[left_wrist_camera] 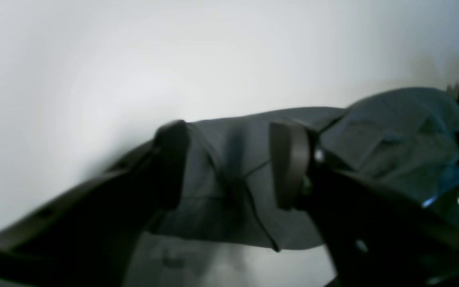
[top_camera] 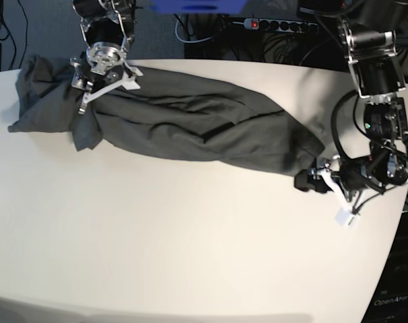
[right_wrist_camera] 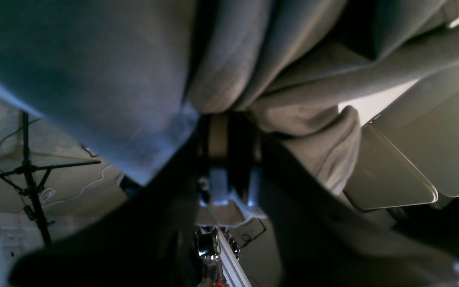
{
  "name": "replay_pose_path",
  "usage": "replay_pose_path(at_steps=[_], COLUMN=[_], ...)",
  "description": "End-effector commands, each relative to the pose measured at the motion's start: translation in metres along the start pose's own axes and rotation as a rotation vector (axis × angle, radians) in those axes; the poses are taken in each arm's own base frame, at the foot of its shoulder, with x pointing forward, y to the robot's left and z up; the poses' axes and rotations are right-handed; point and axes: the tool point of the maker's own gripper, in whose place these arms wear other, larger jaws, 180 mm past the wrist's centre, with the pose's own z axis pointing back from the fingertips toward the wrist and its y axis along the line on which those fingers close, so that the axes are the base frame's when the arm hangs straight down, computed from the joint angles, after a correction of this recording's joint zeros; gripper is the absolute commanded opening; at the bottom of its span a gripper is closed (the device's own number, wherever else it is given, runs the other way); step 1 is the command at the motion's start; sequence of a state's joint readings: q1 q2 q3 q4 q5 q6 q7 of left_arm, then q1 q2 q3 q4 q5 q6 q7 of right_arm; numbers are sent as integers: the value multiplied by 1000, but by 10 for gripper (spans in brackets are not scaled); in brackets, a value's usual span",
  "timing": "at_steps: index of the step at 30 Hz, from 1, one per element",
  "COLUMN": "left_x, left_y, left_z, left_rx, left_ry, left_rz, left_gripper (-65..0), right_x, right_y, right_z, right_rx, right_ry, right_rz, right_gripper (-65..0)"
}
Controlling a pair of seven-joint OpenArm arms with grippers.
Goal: Fold the T-shirt properly
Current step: 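Grasp the strip's end with the left gripper and push it inward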
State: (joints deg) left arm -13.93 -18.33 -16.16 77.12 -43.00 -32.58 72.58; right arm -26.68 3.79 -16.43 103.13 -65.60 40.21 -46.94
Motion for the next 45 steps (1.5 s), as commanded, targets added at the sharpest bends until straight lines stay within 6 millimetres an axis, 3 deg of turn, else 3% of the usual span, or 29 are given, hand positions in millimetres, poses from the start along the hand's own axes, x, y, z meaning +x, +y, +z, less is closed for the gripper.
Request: replay_pose_path(at_steps=[1, 4, 15, 18, 28, 45], left_x=[15, 8, -11, -4, -13, -23], left_y=[0, 3, 4, 1, -31, -24], left_z=[4, 0, -3, -3, -27, -23], left_rx=[7, 37, 63, 65, -2, 14], left_ry=[-36, -4, 128, 142, 203, 247], left_rz=[-18, -27, -91, -108, -176, -165], left_gripper=[-278, -250, -250, -251, -251, -252], right_x=[-3, -3, -2, -1, -1, -2], right_y=[-6, -7, -8, -8, -8, -8], right_z=[2, 2, 1, 1, 1, 1], right_rx=[-20, -22, -24, -23, -23, -23], right_ry=[7, 7, 5, 4, 4, 7], right_rz=[-4, -6, -8, -7, -7, -8], right_gripper=[-537, -501, -508, -509, -509, -509])
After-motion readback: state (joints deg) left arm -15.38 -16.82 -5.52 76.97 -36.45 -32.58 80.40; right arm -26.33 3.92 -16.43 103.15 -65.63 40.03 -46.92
